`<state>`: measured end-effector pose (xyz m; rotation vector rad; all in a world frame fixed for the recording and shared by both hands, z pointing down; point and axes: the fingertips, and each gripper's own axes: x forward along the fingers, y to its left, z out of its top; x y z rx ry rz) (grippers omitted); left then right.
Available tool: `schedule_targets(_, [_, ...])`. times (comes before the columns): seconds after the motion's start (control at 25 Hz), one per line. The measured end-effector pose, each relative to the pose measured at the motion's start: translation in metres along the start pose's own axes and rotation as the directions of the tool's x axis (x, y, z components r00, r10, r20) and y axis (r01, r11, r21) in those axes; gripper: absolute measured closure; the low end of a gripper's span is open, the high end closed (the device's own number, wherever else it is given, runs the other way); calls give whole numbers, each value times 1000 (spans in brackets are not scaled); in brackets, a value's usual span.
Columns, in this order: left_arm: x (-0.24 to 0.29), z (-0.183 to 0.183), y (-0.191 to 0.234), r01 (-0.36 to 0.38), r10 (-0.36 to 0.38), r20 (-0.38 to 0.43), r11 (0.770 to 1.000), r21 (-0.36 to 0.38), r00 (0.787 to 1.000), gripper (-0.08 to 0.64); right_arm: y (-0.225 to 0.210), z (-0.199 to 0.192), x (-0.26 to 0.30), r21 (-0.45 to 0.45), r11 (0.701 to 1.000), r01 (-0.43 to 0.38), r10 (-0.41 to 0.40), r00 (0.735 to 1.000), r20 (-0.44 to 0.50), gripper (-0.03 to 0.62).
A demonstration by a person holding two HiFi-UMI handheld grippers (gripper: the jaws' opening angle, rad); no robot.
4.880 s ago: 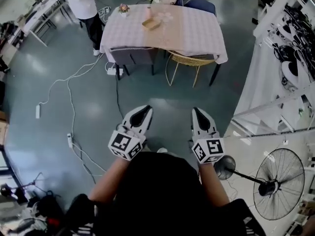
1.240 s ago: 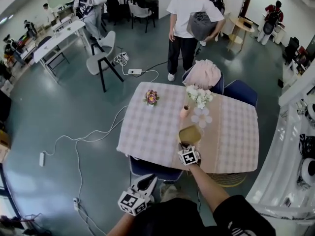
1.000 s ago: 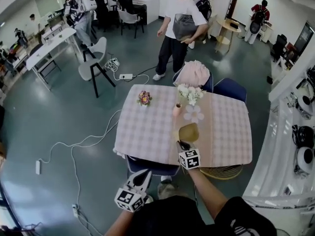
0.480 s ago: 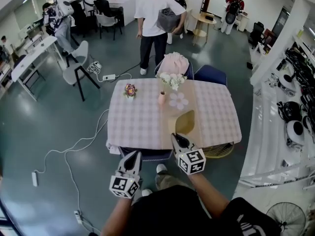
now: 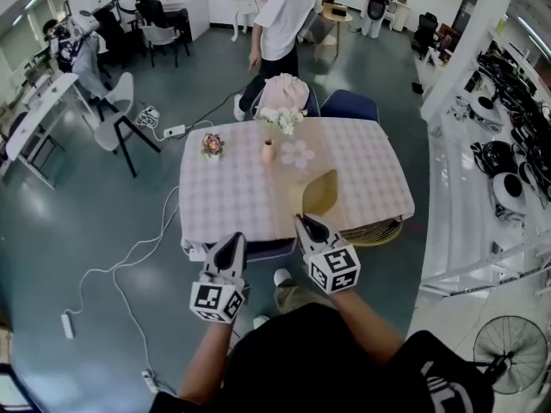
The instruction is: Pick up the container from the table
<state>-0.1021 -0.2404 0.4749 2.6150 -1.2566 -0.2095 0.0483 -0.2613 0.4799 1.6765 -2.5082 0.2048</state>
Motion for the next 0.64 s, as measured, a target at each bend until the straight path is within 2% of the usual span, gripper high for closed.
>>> schedule_targets(0.64, [11,16,12,37,-37,6,999,17,999,552,6,30,9,-16,1000,16,-15,998,55,578])
